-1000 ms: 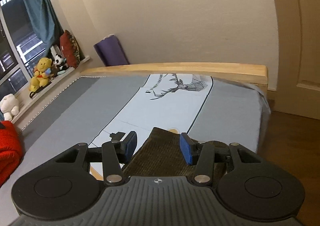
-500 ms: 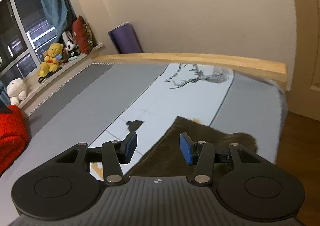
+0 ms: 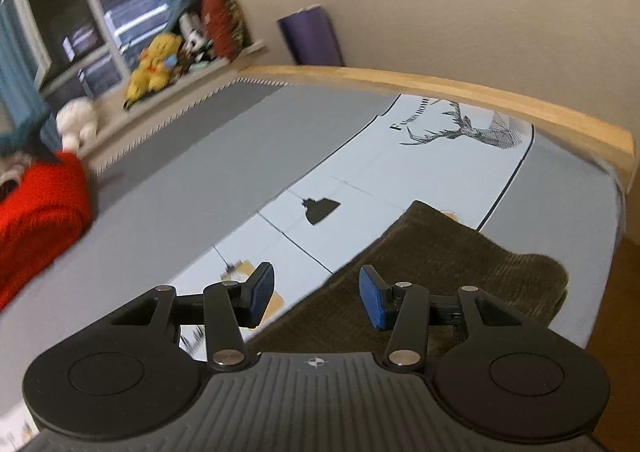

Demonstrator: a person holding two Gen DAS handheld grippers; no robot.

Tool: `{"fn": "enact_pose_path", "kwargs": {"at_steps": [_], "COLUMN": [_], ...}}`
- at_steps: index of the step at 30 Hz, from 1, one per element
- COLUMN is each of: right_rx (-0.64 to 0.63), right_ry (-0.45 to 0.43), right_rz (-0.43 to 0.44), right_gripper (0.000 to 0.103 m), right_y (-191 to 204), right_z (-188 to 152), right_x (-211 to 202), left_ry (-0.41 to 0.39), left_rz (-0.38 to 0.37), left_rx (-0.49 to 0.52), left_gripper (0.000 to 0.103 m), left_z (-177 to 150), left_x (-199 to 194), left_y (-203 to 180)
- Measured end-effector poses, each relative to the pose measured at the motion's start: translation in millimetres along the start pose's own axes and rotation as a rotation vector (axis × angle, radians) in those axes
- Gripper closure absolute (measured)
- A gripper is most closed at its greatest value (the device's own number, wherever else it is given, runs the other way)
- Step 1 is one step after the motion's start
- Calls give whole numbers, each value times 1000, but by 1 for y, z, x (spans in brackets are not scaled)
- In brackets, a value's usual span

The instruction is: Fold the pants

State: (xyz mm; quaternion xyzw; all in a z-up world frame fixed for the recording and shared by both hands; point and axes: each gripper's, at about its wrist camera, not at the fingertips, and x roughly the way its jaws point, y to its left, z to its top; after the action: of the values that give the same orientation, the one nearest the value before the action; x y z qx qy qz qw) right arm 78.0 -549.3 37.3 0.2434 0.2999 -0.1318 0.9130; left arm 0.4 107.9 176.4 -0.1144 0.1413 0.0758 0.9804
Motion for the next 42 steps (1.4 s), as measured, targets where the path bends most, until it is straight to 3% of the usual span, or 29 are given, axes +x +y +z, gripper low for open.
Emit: {"fn": "enact_pose_path", "kwargs": {"at_steps": [5, 7, 10, 12, 13, 15, 16, 17, 19, 21, 23, 24, 27, 29, 33, 37, 38, 39, 42], "right_rx": [47, 115, 249, 334, 374, 443, 474, 506, 542, 558, 575, 586, 622, 644, 673, 671, 662, 654, 648], "right_ry": [21, 24, 18, 8, 2, -4, 0, 7, 30, 69, 136, 174, 285, 327, 353, 337, 333, 328, 279], "right_rz": [13, 6, 0, -13, -27, -50, -62, -76, -96, -115, -115, -112, -132, -145, -173, -189, -194, -189, -192], "right_gripper": [53, 53, 53, 54, 56, 75, 79, 83, 83, 80, 79, 76, 60, 58, 54, 50, 61, 84, 88], "right_y": [-36, -57, -93, -118, -131, -154, -165, -176, -191, -202, -210, -213, -219, -220, -217, -211, -208, -205, -195], "right_z": [0, 1, 2, 2, 2, 1, 0, -2, -4, -8, -13, -16, -25, -29, -33, -30, -30, -29, -26], "right_x": [-7, -10, -14, -17, -18, -18, -17, -15, -9, 0, 13, 20, 42, 53, 69, 75, 76, 75, 66], "left_ry": [106, 125, 105, 109, 127, 184, 220, 246, 290, 329, 467, 492, 515, 539, 579, 553, 549, 547, 545], "left_rz": [-111, -199, -311, -343, -357, -369, -377, -382, -381, -369, -321, -329, -326, -318, -303, -327, -329, -329, -319], "left_rx": [-38, -38, 55, 150, 188, 231, 247, 261, 283, 322, 372, 358, 358, 348, 351, 350, 350, 350, 348], "left_gripper": [16, 10, 7, 7, 8, 25, 43, 59, 71, 70, 70, 70, 66, 66, 66, 60, 60, 60, 60], "left_z": [-14, -19, -38, -62, -78, -108, -126, -143, -183, -223, -250, -256, -267, -279, -284, -273, -272, -271, -268], "left_x": [-28, -42, -56, -57, -53, -38, -29, -20, -5, 11, 36, 44, 65, 74, 83, 75, 73, 70, 66], "left_y": [-100, -131, -155, -162, -161, -151, -145, -138, -127, -112, -109, -108, -106, -103, -95, -97, -97, -97, -94]}}
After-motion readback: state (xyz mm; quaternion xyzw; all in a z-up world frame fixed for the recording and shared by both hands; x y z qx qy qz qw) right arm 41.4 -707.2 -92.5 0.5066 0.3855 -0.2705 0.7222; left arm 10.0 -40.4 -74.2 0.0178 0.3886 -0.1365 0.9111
